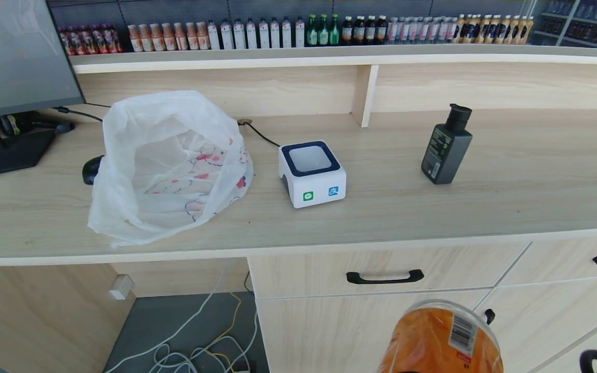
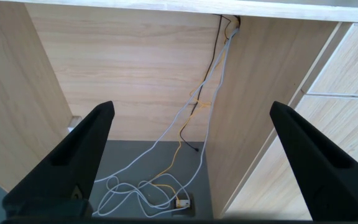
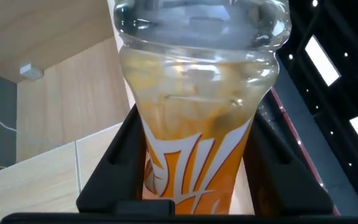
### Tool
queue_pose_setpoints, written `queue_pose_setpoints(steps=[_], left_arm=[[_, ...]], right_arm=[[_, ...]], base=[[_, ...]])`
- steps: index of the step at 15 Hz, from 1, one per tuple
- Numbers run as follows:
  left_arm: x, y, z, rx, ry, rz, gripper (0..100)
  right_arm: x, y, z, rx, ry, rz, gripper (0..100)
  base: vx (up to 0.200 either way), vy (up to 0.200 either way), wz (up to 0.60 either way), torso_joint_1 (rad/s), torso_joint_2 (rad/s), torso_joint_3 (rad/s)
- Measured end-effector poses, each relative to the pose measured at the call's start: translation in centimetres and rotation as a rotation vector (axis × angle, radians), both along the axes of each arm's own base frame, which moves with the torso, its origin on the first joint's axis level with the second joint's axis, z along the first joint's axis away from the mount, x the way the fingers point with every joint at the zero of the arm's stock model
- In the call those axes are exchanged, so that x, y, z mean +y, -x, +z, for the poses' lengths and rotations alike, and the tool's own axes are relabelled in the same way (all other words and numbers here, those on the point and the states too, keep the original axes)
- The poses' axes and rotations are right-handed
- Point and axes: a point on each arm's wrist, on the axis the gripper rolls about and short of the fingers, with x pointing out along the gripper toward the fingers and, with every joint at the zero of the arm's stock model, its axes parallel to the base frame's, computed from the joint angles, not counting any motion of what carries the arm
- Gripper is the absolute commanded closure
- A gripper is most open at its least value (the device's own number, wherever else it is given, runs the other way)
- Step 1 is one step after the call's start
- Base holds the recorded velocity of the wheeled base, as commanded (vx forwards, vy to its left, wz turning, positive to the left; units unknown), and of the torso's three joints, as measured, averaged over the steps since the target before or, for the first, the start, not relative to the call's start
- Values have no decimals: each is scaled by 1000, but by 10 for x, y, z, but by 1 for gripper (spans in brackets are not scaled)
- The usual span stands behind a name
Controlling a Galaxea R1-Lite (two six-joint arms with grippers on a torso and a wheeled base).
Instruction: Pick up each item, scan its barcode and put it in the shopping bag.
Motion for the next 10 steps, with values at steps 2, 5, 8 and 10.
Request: queue_pose_setpoints(steps=[2, 5, 8, 10], left_arm=[[0, 0, 0, 0, 0, 0, 0], [0, 0, 0, 0, 0, 0, 0], [0, 0, 0, 0, 0, 0, 0], [0, 0, 0, 0, 0, 0, 0]], right_arm=[[1, -1, 2, -83, 34, -25, 100], [4, -1, 7, -200, 68, -47, 100], [4, 0, 8, -299, 102, -13, 100], [5, 1, 8, -314, 104, 6, 100]], base=[[0, 0, 0, 0, 0, 0], [0, 0, 0, 0, 0, 0], [0, 0, 0, 0, 0, 0], [0, 0, 0, 0, 0, 0]])
